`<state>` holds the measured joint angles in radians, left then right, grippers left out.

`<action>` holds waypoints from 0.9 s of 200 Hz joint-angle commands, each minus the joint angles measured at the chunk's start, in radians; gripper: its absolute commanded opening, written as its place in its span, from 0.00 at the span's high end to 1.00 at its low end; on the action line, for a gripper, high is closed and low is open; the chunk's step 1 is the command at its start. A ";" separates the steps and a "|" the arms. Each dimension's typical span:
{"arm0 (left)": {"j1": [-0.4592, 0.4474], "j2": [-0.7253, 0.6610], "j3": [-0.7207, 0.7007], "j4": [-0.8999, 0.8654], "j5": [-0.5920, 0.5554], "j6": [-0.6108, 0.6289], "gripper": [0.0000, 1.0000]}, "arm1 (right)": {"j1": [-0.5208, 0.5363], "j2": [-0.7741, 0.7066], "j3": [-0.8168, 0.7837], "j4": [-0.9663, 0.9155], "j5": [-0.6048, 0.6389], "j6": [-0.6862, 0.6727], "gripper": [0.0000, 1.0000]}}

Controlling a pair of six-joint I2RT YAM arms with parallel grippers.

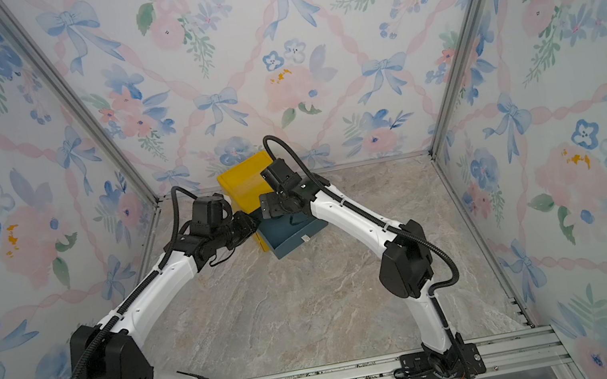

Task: Take the mice out of the drawer
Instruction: Move the mouse to the drawer.

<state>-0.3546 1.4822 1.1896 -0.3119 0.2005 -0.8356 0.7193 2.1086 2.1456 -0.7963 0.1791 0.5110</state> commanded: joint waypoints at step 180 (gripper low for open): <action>-0.005 0.044 0.021 -0.030 -0.015 -0.002 0.70 | 0.050 0.062 0.084 -0.116 0.288 0.149 0.05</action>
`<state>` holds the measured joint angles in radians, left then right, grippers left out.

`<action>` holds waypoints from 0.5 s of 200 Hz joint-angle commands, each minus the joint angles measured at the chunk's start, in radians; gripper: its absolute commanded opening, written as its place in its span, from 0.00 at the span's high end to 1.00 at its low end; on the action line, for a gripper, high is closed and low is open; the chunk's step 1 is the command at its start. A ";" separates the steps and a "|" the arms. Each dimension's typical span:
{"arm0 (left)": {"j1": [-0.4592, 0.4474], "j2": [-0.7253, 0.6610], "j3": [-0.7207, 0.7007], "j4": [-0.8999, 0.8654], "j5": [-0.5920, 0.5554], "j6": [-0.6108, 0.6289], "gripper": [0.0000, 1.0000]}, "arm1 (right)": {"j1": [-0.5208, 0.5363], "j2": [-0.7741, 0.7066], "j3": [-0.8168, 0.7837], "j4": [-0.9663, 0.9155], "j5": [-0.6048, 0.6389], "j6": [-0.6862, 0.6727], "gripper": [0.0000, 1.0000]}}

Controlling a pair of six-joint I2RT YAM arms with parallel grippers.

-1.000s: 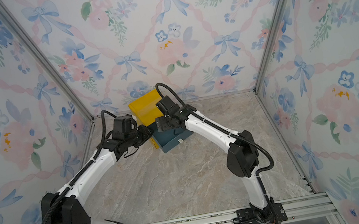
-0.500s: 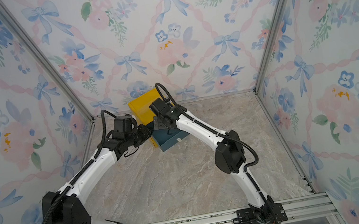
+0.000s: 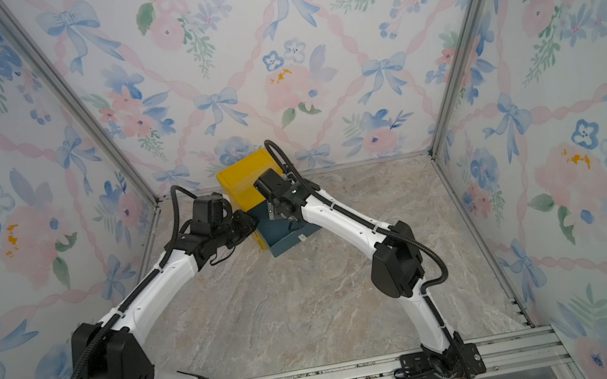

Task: Take the mice out of the drawer
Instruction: Move the mouse to the drawer.

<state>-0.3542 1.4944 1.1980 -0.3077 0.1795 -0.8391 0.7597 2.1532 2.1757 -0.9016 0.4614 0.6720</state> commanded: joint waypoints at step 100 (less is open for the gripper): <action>-0.007 0.037 0.013 -0.034 0.008 0.006 0.70 | -0.027 0.189 0.251 -0.076 -0.063 -0.021 0.03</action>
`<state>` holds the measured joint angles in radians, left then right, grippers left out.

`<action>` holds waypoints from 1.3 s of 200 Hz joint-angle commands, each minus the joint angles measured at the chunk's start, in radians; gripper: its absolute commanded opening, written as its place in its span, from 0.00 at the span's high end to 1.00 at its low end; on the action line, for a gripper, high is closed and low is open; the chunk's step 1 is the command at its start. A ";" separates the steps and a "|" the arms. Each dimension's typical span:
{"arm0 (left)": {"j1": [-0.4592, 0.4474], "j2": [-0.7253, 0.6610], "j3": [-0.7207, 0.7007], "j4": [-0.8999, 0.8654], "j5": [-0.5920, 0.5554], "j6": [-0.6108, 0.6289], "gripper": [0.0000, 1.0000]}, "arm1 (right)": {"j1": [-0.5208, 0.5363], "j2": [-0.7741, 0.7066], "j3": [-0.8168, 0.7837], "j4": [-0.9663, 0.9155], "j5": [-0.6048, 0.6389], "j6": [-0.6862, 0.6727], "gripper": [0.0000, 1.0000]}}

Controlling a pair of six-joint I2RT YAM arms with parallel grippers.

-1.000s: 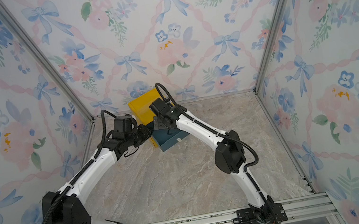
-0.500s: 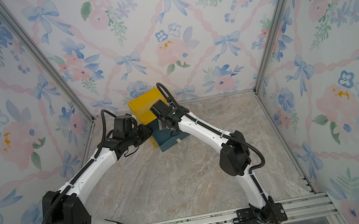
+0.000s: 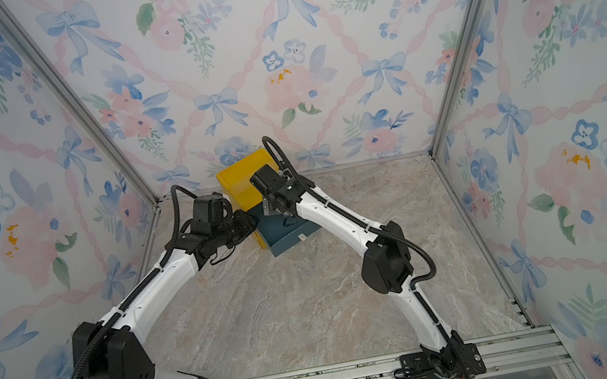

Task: Take the mice out of the drawer
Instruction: Move the mouse to the drawer.

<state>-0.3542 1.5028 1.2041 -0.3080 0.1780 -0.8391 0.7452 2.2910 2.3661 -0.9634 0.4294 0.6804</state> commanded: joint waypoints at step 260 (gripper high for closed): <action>-0.005 0.047 0.011 -0.034 0.004 0.015 0.70 | -0.052 0.094 0.034 0.196 -0.185 -0.285 0.14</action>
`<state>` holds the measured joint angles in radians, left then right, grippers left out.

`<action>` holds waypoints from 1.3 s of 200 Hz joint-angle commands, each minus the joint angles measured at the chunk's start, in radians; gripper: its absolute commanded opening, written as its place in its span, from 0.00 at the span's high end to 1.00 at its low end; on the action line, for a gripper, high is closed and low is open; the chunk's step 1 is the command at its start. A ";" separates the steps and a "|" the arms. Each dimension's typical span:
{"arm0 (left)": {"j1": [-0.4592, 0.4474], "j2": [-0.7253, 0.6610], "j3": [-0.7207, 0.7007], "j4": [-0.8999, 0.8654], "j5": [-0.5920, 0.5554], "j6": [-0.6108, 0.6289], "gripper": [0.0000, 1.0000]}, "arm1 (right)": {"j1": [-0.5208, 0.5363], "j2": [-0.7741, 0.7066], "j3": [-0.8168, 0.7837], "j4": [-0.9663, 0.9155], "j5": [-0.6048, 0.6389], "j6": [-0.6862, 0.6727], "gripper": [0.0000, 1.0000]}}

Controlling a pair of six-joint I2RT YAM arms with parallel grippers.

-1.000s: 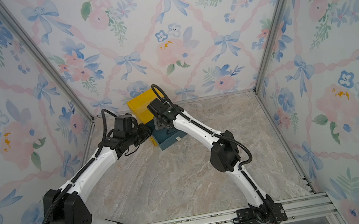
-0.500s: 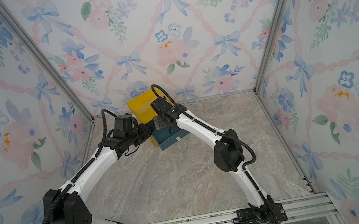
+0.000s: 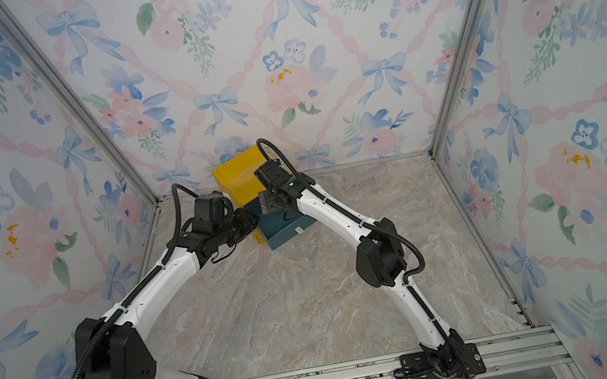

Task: Take the mice out of the drawer
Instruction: Move the mouse to the drawer, then pick up the mouse from the drawer.

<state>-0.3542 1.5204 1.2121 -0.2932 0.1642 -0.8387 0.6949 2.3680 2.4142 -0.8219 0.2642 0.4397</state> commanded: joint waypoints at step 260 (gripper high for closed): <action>-0.004 0.034 0.015 -0.049 0.020 0.016 0.69 | -0.047 0.027 0.054 -0.086 -0.201 -0.227 0.06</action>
<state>-0.3542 1.5291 1.2205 -0.2947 0.1722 -0.8387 0.6434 2.3524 2.4317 -0.8246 0.0387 0.2417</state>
